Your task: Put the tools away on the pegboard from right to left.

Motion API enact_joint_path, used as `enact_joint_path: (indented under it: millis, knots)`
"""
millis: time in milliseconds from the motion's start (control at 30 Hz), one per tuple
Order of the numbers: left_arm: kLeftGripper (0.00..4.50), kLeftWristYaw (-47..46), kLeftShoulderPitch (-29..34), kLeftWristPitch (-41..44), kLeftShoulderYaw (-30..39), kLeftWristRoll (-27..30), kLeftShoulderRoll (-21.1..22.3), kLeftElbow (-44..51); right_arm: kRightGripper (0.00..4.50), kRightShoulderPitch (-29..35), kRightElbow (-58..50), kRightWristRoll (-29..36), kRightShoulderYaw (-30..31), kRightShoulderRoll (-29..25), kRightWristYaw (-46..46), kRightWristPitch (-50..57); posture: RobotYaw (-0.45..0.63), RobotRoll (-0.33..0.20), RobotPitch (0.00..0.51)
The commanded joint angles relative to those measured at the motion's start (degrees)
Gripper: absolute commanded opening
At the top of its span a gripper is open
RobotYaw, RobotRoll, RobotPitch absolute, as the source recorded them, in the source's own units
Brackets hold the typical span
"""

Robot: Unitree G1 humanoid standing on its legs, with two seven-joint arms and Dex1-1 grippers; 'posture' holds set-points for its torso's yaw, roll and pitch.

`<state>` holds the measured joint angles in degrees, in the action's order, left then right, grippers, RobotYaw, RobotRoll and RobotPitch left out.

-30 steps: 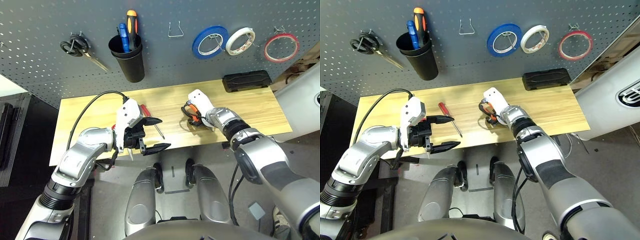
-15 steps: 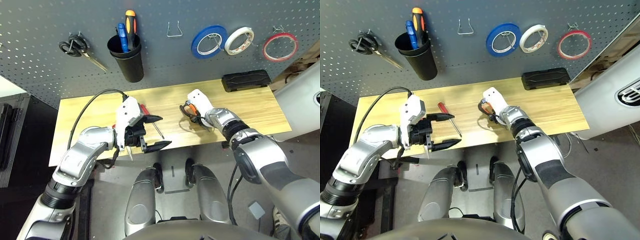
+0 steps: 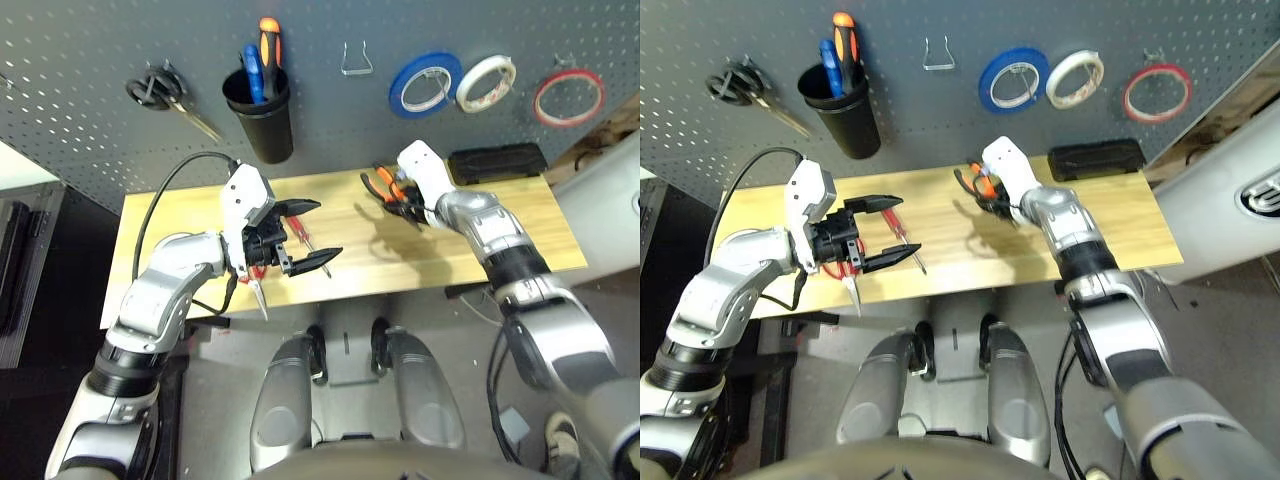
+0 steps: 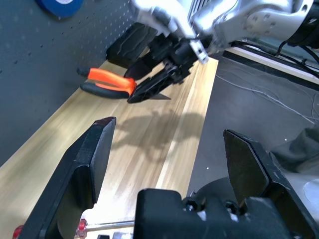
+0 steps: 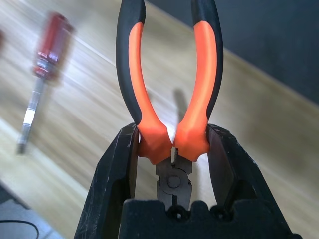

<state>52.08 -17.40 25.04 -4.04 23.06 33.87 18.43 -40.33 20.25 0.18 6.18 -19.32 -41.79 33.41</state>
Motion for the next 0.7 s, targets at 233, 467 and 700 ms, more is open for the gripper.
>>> enact_joint_path:
  millis: [233, 467, 700]
  knots:
    - [4.5, -1.2, -1.6, 1.7, 4.7, 3.7, 0.7, 1.4, 2.14, 0.7, -11.6, 10.0, -4.7, -0.4, -4.0, -3.4, 0.02, 0.0, 0.194]
    - [4.5, -4.4, -5.4, 4.2, 7.7, 6.6, -0.2, 1.2, 2.14, -0.6, -12.2, 12.8, -6.5, 2.0, -1.8, -10.4, 0.02, 0.0, 0.187]
    - [4.5, -5.9, -6.3, 5.9, 8.5, 7.9, 0.3, 2.1, 2.14, -2.4, -11.3, 13.3, -8.0, 5.1, 1.8, -21.3, 0.03, 0.0, 0.181]
